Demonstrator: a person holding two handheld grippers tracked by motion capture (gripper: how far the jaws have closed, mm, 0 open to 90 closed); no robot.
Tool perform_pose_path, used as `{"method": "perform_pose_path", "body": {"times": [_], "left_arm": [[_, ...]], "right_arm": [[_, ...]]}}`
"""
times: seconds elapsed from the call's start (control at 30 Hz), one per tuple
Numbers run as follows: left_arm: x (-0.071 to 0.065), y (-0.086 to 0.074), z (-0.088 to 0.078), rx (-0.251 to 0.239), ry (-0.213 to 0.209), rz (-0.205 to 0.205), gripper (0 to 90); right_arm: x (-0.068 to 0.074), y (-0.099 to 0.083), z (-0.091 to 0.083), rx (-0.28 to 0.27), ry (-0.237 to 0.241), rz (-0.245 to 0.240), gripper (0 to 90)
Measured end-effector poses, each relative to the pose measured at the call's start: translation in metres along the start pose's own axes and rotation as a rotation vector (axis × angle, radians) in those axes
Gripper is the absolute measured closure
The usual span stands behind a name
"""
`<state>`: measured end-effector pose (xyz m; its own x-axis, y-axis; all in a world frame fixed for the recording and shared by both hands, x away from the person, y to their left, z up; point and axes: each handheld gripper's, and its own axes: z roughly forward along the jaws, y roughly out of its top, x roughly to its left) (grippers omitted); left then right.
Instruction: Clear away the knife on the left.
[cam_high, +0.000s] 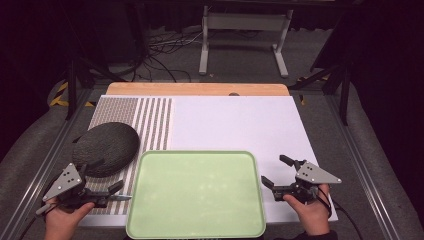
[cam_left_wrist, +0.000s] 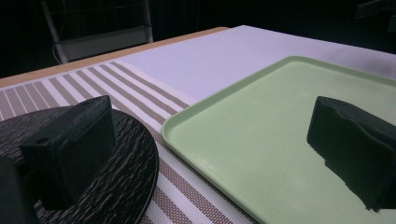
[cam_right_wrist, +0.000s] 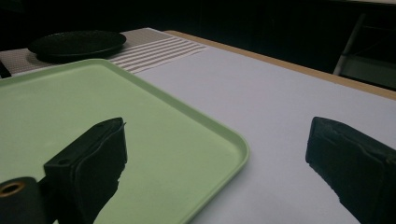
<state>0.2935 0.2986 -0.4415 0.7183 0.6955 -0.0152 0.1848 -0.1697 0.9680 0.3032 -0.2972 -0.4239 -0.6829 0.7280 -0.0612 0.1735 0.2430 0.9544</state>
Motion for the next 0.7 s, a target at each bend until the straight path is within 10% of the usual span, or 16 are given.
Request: {"method": "perform_pose_path", "body": {"times": [0.7], "left_arm": [[0.0001,0.0045,-0.0010,0.051,-0.013,0.003,2.4]], "right_arm": [[0.0008,-0.0006,0.0000,0.001,0.002,-0.001,6.0]]}}
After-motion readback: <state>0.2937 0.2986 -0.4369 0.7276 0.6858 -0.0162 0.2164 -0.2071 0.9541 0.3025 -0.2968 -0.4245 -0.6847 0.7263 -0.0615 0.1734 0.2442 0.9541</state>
